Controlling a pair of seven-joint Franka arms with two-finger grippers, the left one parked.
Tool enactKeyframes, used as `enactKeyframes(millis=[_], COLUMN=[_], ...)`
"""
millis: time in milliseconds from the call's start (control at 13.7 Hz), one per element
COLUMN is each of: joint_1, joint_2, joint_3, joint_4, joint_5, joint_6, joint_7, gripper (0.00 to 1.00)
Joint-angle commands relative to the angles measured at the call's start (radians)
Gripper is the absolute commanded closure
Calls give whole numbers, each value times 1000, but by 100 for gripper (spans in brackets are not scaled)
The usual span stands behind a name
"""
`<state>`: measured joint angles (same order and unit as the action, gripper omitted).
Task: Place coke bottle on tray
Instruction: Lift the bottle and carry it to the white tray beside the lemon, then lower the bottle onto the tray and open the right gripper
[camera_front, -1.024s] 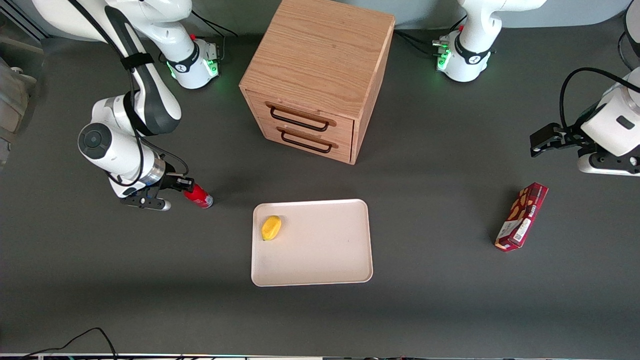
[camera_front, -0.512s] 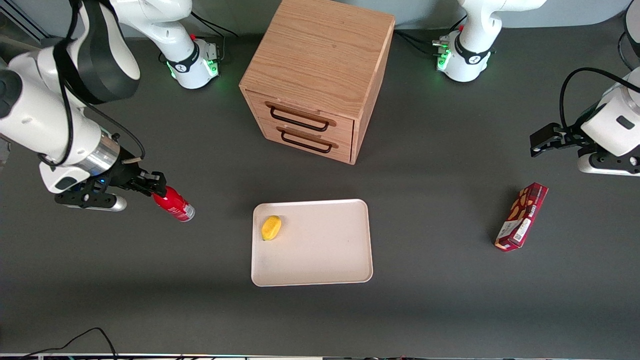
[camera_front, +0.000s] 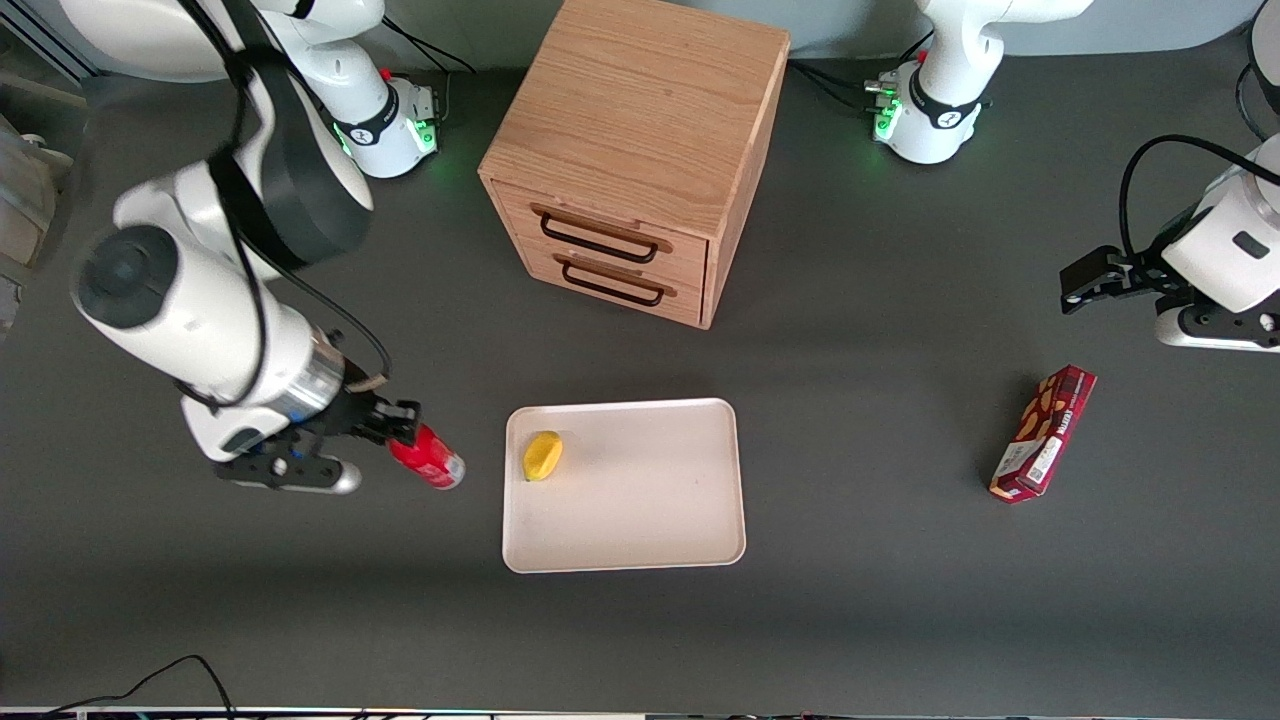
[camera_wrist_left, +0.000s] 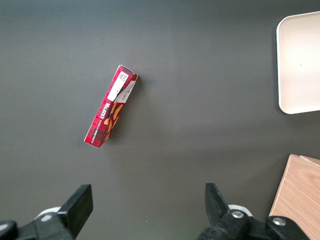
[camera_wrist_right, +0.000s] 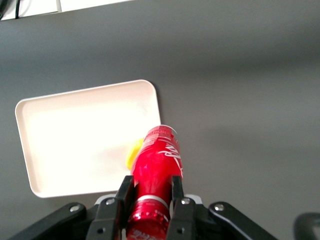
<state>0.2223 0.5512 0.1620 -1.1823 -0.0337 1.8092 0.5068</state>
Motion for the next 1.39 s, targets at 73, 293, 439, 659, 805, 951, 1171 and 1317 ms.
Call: enactKeyframes(millis=[73,293,439,659,805,951,1171,1317], joint_1=[52,57,62,62,62,68,62,52], joint_2=[180,239,271,289,289,289,288,259], joint_3=[-13,-13,-12,-10,-9,-9,-9,-9], joint_4=[178,171,170,132,81,75,76,81], joint_5=[-17,-12,-8,-3,-2,-3,-3,-11], joint_6=[95,172,186,212,287,294,294,291], joint_7=[73,88,90,105,139,148,147,136], gripper=[100,100,100,100,100,100,64,0])
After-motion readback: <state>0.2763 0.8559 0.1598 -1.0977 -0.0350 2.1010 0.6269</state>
